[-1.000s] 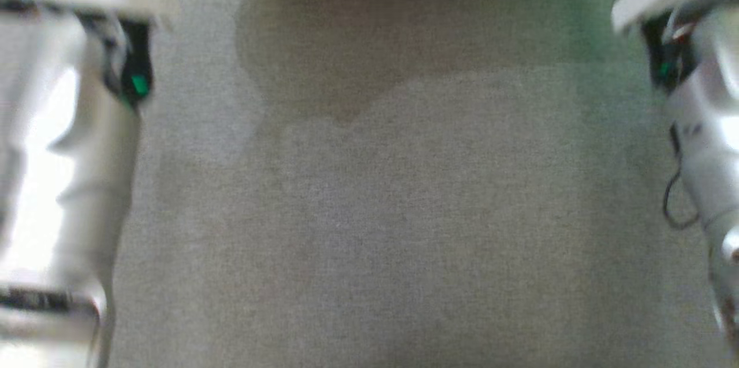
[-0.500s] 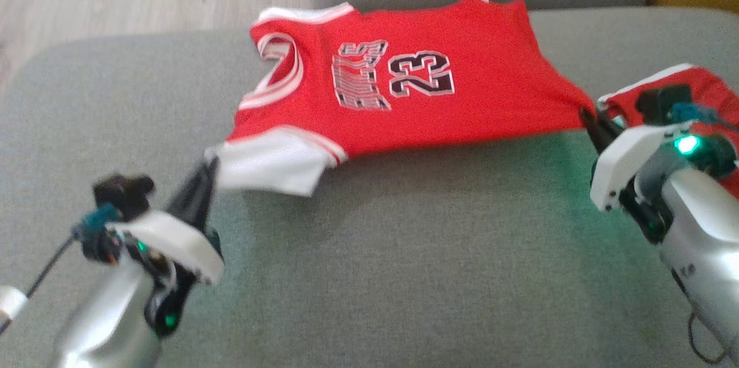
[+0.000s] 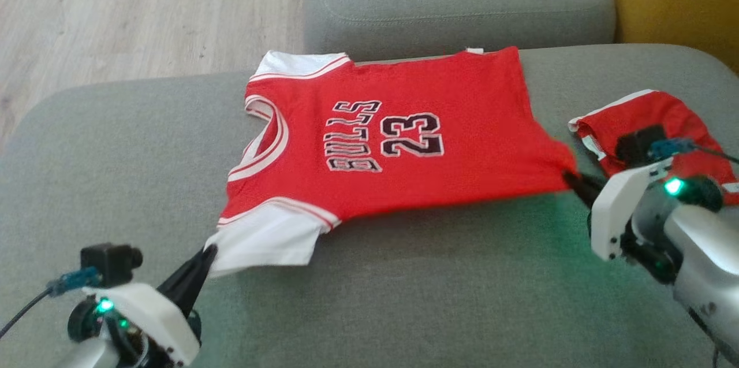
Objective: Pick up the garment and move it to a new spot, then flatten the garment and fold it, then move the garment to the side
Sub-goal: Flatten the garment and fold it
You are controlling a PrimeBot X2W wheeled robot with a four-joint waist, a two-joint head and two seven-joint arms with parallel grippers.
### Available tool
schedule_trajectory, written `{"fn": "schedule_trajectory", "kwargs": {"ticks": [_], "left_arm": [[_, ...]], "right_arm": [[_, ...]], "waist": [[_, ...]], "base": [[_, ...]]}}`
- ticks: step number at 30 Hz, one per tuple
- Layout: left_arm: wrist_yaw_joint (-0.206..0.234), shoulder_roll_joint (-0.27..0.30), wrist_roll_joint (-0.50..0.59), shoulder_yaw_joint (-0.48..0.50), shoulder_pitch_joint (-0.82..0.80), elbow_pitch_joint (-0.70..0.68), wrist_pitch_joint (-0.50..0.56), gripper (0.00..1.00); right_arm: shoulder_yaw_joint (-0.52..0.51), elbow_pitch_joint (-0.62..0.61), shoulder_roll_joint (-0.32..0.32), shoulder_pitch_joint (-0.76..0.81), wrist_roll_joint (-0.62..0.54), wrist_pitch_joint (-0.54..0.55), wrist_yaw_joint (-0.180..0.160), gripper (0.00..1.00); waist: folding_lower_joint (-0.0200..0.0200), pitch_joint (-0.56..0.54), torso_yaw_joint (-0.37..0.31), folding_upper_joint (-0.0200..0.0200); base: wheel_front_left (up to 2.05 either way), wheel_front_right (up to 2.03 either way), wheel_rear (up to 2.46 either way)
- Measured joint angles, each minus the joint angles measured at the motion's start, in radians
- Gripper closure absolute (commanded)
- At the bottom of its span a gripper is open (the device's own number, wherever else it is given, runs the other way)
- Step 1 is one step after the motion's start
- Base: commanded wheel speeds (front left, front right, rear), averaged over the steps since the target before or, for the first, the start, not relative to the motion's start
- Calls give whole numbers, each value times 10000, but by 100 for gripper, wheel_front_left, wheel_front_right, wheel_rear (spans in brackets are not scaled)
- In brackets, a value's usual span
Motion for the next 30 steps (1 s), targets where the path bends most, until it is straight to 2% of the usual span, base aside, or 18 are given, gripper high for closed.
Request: {"fn": "schedule_trajectory", "kwargs": {"ticks": [4,13,21,30], "left_arm": [[15,431,-623,82,547,-677,562,100],[447,1246,-1177,98,1556,-2033,1260,100],[803,1283,-1116,391,1539,-2385,1014,100],[834,1200,-665,318,630,-1987,1225,100]], "right_arm": [[646,-708,-384,195,677,571,0,100],[1427,-1908,-1225,465,1925,1229,0,100],[1733,-2000,-1264,472,2054,1041,0,100],[1973,-1620,-1081,131,2052,813,0,100]], "waist": [[2,-123,-80,0],[1,-479,-154,0],[1,-510,-236,0],[1,-164,-357,0]], "base": [[0,0,0],[0,0,0],[0,0,0],[0,0,0]]}}
